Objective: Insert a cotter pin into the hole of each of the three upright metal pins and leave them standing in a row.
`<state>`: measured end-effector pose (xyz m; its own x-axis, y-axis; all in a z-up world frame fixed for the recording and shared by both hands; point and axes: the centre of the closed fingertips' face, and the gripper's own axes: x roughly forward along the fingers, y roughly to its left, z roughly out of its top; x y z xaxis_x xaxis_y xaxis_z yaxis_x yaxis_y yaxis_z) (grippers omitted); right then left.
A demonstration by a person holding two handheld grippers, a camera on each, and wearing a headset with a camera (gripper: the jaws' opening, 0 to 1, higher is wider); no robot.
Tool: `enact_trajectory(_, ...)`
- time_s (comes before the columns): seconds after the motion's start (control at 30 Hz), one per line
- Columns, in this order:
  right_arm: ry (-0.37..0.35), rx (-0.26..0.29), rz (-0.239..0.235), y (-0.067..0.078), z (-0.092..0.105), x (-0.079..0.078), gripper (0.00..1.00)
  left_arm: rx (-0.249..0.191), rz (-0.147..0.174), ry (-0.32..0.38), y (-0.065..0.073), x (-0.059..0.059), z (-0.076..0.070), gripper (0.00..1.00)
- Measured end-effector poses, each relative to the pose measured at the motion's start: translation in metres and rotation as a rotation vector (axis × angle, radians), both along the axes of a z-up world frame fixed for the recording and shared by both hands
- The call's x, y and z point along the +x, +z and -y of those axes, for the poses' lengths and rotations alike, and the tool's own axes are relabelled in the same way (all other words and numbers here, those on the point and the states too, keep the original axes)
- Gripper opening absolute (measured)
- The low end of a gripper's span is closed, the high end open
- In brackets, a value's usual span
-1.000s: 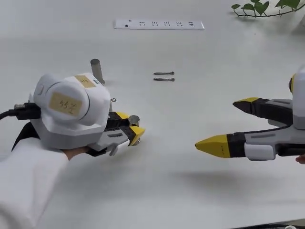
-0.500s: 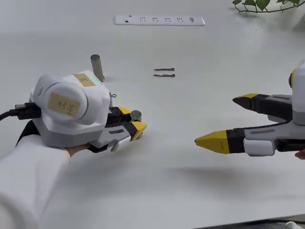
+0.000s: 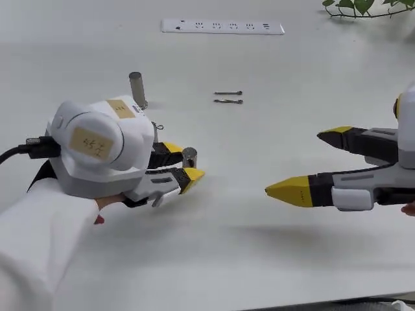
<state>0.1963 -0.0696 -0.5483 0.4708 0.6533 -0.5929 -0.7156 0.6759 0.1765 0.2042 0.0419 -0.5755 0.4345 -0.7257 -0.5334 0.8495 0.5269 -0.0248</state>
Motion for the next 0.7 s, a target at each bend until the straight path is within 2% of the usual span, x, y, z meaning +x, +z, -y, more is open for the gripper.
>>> enact_trajectory(0.1, 0.002, -0.001, 0.001, 0.001, 0.000, 0.000, 0.93, -0.035, -0.031, -0.001, 0.005, -0.007, -0.004, 0.33)
enact_trajectory(0.37, 0.011, -0.014, 0.005, 0.002, 0.002, 0.003, 0.93, -0.112, -0.049, 0.017, 0.023, -0.020, -0.024, 0.54)
enact_trajectory(0.6, 0.022, -0.033, 0.002, 0.002, 0.006, 0.005, 0.92, -0.128, -0.059, 0.046, 0.028, -0.026, -0.041, 0.74)
enact_trajectory(0.7, 0.030, -0.041, 0.005, 0.003, 0.008, 0.006, 0.92, -0.121, -0.078, 0.065, 0.025, -0.029, -0.048, 0.79)
